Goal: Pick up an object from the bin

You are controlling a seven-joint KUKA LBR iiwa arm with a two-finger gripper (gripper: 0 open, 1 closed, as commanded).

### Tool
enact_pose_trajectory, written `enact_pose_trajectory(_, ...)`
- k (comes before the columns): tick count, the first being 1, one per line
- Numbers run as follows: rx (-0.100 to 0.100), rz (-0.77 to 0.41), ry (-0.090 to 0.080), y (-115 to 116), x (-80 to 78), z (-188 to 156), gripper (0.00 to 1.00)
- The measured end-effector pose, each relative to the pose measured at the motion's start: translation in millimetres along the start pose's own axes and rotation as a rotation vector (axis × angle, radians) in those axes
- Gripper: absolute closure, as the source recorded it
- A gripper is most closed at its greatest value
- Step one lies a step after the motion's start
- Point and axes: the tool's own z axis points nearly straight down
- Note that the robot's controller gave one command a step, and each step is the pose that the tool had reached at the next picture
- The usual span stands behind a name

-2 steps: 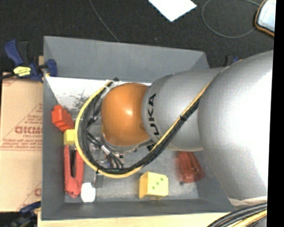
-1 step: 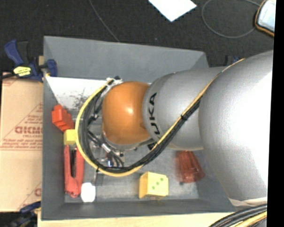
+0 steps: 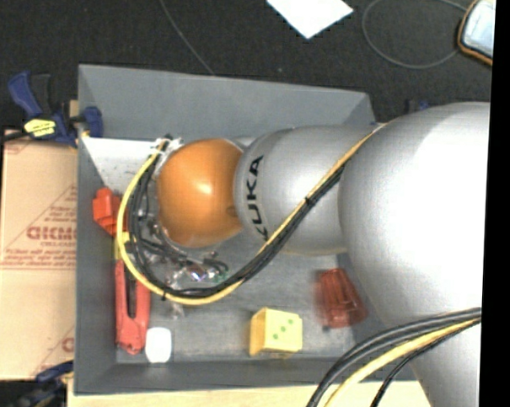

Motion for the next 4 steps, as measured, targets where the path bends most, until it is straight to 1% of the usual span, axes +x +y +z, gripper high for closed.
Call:
enact_pose_trajectory(1, -0.003, 0.153, 0.001, 0.9, -18.3, -49.0, 0.00)
enact_pose_trajectory(2, -0.005, -0.601, 0.002, 37.4, -2.7, -17.3, 0.00)
enact_pose_trajectory(3, -0.001, -0.271, 0.006, 1.8, -34.0, 11.4, 0.00)
enact_pose_trajectory(4, 0.004, -1.000, -0.018, 5.1, -27.7, 7.6, 1.00)
